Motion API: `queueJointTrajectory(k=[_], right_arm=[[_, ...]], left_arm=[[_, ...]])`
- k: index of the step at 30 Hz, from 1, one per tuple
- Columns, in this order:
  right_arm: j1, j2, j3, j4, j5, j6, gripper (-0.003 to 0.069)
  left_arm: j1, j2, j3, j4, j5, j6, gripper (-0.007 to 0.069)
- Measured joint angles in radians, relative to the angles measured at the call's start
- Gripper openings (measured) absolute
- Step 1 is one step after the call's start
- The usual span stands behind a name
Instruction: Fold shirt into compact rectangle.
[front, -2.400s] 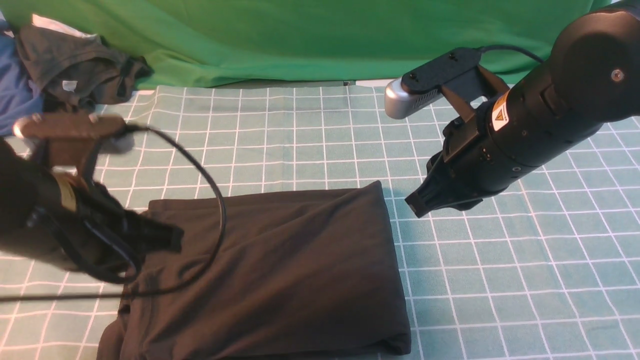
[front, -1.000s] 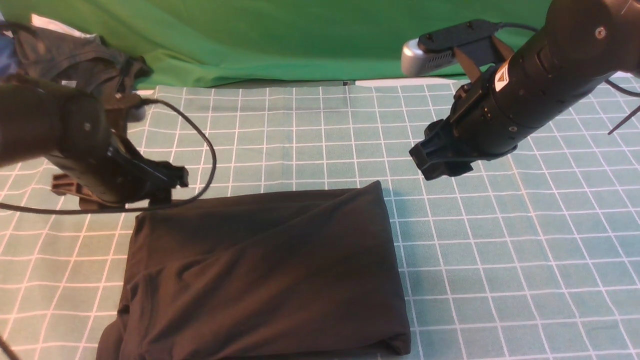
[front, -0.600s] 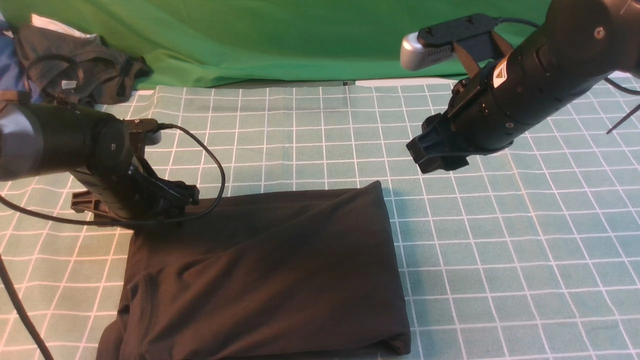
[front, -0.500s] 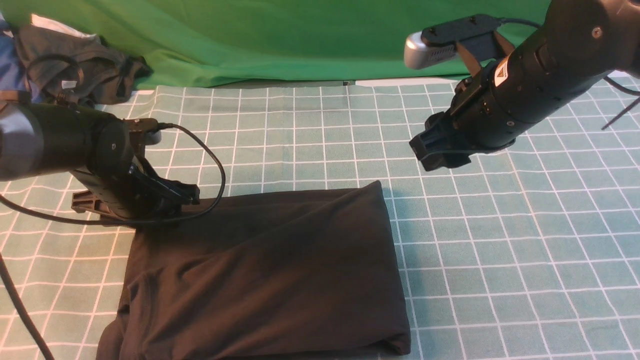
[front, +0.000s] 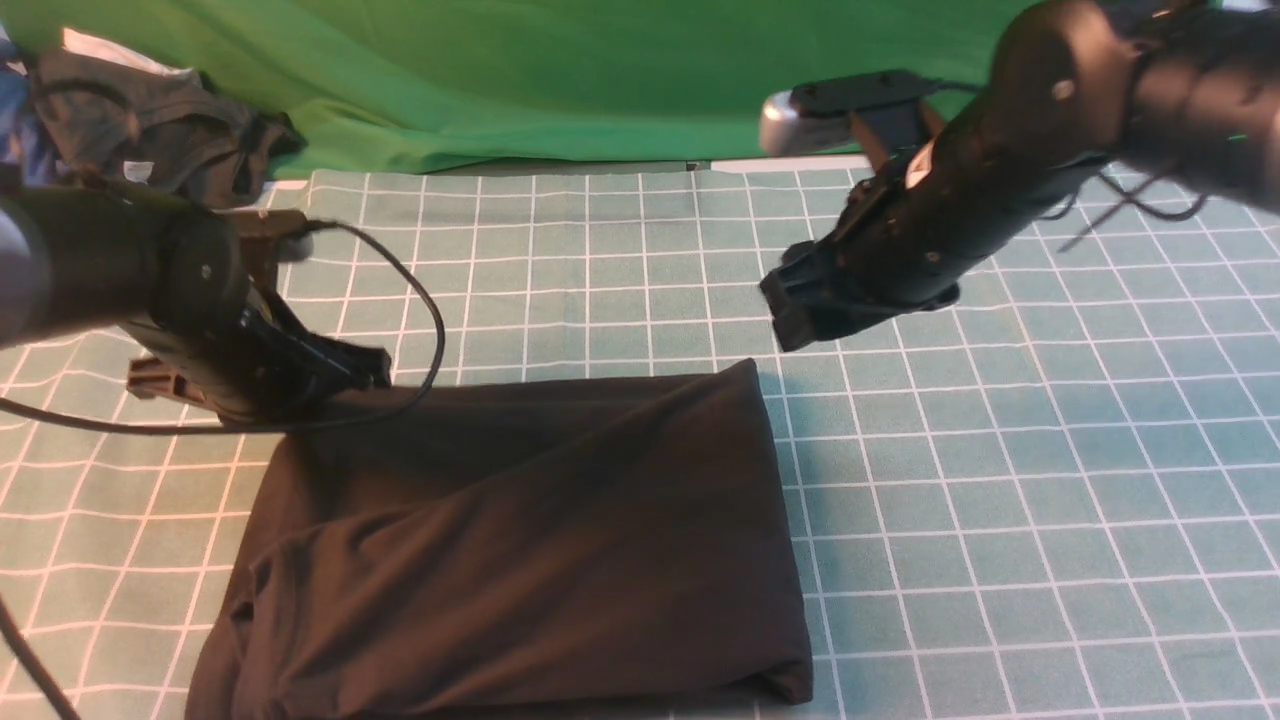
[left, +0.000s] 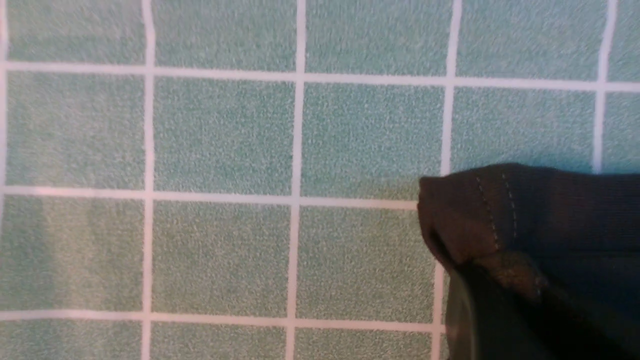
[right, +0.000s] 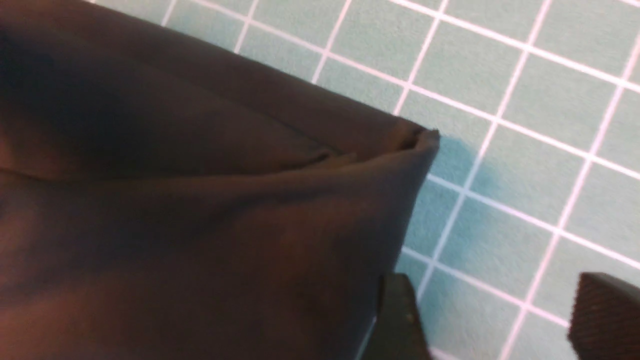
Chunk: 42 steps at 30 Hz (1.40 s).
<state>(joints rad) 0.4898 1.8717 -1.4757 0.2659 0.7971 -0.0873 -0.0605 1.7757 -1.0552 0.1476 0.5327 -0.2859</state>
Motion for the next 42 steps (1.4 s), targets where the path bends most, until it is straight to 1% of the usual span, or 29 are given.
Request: queueJointTrajectory(k=[2, 4, 6, 15, 17, 19, 20, 21, 23, 24, 26, 27, 28, 32, 36, 42], right_arm=[[0.0, 0.058, -0.031, 0.013, -0.009, 0.0, 0.0514], [0.0, 0.097, -0.05, 0.026, -0.013, -0.001, 0.0552], [0.0, 0.134, -0.067, 0.048, -0.014, -0.001, 0.0573], [0.0, 0.259, -0.101, 0.138, -0.044, -0.012, 0.0582], [0.0, 0.281, -0.102, 0.21, -0.046, -0.064, 0.0579], [-0.001, 0.291, -0.106, 0.279, -0.049, -0.129, 0.0549], [-0.002, 0.293, -0.106, 0.295, -0.053, -0.144, 0.0524], [-0.002, 0.298, -0.107, 0.316, -0.058, -0.169, 0.0479], [-0.002, 0.305, -0.107, 0.336, -0.066, -0.208, 0.0351], [-0.002, 0.306, -0.107, 0.342, -0.069, -0.237, 0.024], [-0.005, 0.306, -0.109, 0.347, -0.068, -0.254, 0.0134], [-0.011, 0.306, -0.117, 0.348, -0.063, -0.264, 0.0092], [-0.017, 0.306, -0.125, 0.348, -0.057, -0.267, 0.0078], [-0.057, 0.3, -0.184, 0.322, -0.039, -0.272, 0.0077], [-0.093, 0.283, -0.242, 0.286, -0.037, -0.275, 0.0077], [-0.124, 0.276, -0.279, 0.235, -0.069, -0.273, 0.0081]], left_arm=[[0.0, -0.009, -0.004, -0.001, -0.005, 0.001, 0.0025], [0.0, -0.009, -0.005, -0.001, -0.005, 0.0, 0.0025], [0.0, -0.009, -0.005, -0.002, -0.004, 0.0, 0.0025], [0.0, -0.009, -0.006, -0.022, -0.005, 0.001, 0.0025], [0.0, -0.009, -0.006, -0.028, -0.005, 0.001, 0.0025], [0.0, -0.009, -0.006, -0.052, -0.005, 0.01, 0.0025], [0.0, -0.009, -0.006, -0.072, -0.005, 0.019, 0.0025], [0.0, -0.009, -0.006, -0.085, -0.005, 0.034, 0.0025], [0.0, -0.009, -0.008, -0.125, -0.005, 0.063, 0.0025], [0.0, -0.009, -0.01, -0.155, -0.005, 0.081, 0.0025], [0.0, -0.009, -0.014, -0.17, -0.004, 0.084, 0.0025], [0.0, -0.009, -0.026, -0.191, -0.001, 0.085, 0.0025], [0.0, -0.009, -0.041, -0.209, 0.006, 0.088, 0.0025], [0.0, -0.008, -0.114, -0.261, 0.019, 0.101, 0.0025], [0.0, -0.008, -0.179, -0.277, 0.015, 0.104, 0.0025], [0.0, 0.01, -0.217, -0.286, -0.044, 0.105, 0.0025]])
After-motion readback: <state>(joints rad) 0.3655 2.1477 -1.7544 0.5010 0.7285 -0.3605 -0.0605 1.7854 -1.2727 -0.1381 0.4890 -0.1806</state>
